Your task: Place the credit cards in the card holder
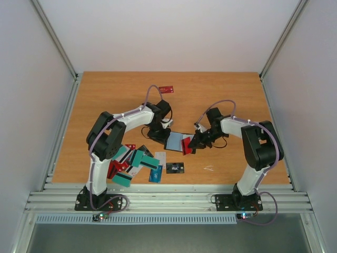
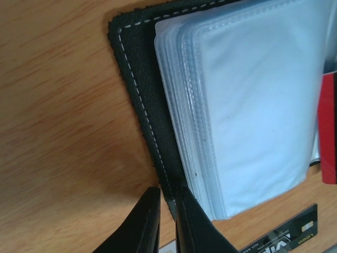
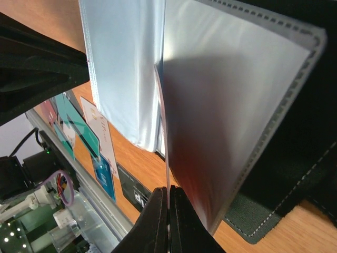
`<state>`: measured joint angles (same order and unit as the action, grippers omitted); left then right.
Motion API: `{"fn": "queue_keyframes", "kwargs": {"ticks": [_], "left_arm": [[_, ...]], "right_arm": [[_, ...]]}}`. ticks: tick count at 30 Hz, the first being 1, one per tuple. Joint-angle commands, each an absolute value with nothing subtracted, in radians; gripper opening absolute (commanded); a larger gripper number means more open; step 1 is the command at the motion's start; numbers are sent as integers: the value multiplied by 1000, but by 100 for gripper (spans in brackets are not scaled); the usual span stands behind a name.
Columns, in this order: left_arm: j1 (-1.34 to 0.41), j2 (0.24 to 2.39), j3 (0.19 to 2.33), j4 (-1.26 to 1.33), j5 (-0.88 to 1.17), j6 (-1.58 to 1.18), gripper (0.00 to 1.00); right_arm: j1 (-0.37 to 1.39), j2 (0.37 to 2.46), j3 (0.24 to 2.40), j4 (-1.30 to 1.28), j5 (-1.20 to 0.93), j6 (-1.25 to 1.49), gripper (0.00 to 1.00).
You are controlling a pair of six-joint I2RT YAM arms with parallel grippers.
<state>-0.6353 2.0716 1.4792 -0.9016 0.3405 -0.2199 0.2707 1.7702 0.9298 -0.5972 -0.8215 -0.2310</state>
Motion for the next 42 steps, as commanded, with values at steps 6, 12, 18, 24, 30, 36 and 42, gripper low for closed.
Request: {"fn": "queue_keyframes", "kwargs": {"ticks": [6,12,18,24,30,36,42], "left_arm": [[-639,2107,1481,-913,301,-177,11],[-639,2119,1478,-911,296,-169,11],[-640,2121,1481,-907,306,-171,11],[-640,2116,1483,-917,304,-168,11],[-640,2112,1482,-924,308,-170,11],[-640,2113,1485,-936,305,-164,11],[-639,2114,1485,-940,311,-163,11]], "right_arm": [[279,1783,978,-590,-828,-264,1],[279,1758,988,-615,-842,-261,1],[279,1790,1001,-604,-857,-259,1],[279,1827,1015,-581,-882,-249,1],[279,1850,1020,-554,-891,-242,1],[279,1864,1024,-515,-910,-221,1],[279,1880,1019,-475,-929,-199,1]]}}
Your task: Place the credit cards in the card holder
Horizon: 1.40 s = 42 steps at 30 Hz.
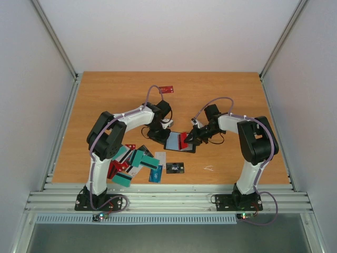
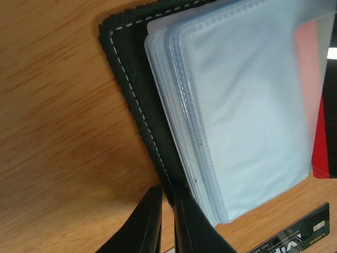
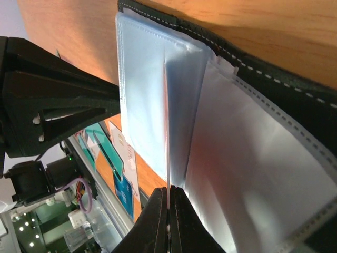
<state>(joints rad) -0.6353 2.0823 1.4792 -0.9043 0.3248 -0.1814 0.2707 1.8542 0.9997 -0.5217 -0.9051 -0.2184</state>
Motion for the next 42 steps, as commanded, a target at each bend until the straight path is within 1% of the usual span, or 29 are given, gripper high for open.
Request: {"fn": "queue_keyframes", "kwargs": {"ticks": [1,17,35,37,39,42], "left_arm": [[-639,2115,1487,-943,311,-163,10],[-640,2114,1487,-952,341,-175,11],[-640,2118,1486,-917,382,-196,11],[-639,2117,1486,-915,389,-198,11],[-639,2118,1486,-913,394,-199,11],[-639,2118,1488,-918,397,-197,11]], "right_arm": [[279,1882,1019,-468,-928,-196,1],[279,1889,930,-260,-965,-83,1],[349,1931,945,-237,-939,-2,1],[351,1940,951,-236,-934,42,1],[357,1951,956,-240,-940,50,3],[359,1960,967,-266,-948,51,7]]}}
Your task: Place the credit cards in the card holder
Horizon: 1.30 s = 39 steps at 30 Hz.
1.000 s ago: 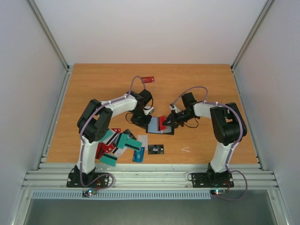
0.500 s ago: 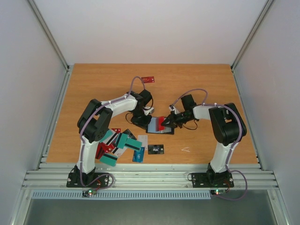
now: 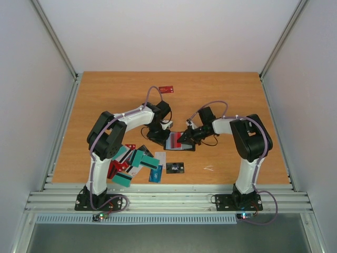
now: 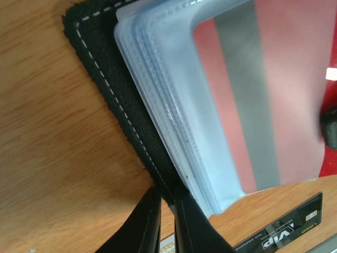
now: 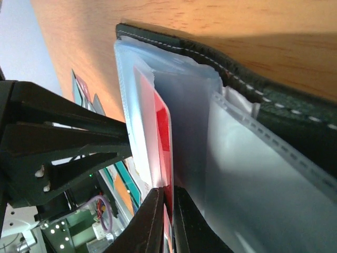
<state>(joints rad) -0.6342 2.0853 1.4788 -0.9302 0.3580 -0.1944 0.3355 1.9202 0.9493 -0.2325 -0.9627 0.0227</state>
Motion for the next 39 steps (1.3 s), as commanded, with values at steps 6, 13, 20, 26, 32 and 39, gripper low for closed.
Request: {"fn": "queue_keyframes", "kwargs": {"ticks": [6,13,20,26,32,39], "left_arm": [[-638,2111,1481,-925,390,-190,11],[-639,2104,1466,-921,390,-193,11],[-640,2092,1457,-914,377,-196,11],[-640,2079,1422,-876,382,-206,11],[-640,2075,1412,-861,391,-207,11],[-640,2074,1413,-857,396,-200,11]], "right_arm": [[359,1913,978,-359,-938,35,17],[361,1891,1063,-543,-872,-55,33],[402,1901,1149,-665,-796,-104,39],[412,1927,1181,-740,-689,-90,45],[419,1942,1198,-752,-664,-66,46],[459,1985,1284,-790,-633,-61,47]]}}
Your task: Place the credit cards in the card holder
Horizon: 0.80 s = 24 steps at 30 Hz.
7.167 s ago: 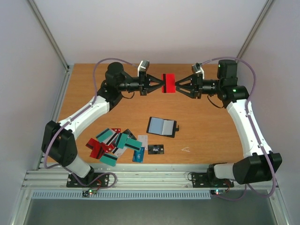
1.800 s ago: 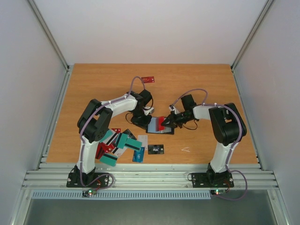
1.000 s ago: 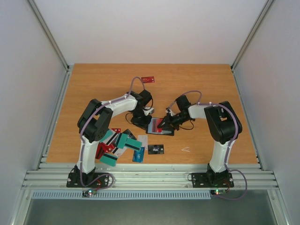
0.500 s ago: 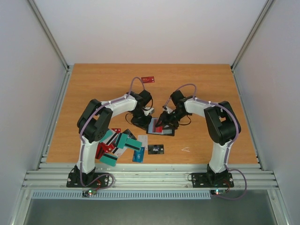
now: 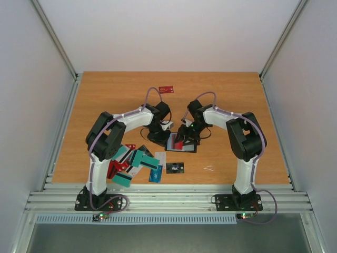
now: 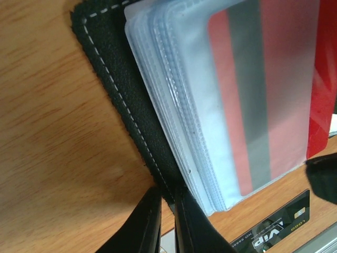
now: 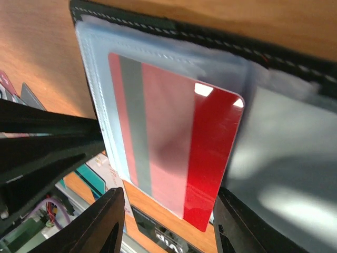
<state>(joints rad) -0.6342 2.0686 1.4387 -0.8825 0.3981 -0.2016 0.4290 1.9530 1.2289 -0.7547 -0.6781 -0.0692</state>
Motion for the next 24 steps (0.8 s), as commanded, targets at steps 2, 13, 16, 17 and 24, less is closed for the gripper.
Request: {"fn": "queue_keyframes", "kwargs": {"ticks": [2,13,16,17,24], "left_arm": [[-640,2075,1413,-857,397,-196,11],[-640,2068,1419,-866,410,-185,11],[-640,2066,1418,-864,421,-190,11],[-638,2064,1416,-863,423,-190,11],[-636,2041,1416,-872,404,-189,15]], "right_arm": [[472,1998,1311,-816,-598,-63,47],[527,2033,1381,-866,-573,-48,47],[528,2027,1383,-846,-598,-26,47],[528,2027,1387,-845,-605,-25,47],[528,2002,1382,-914,-564,-55,47]]}}
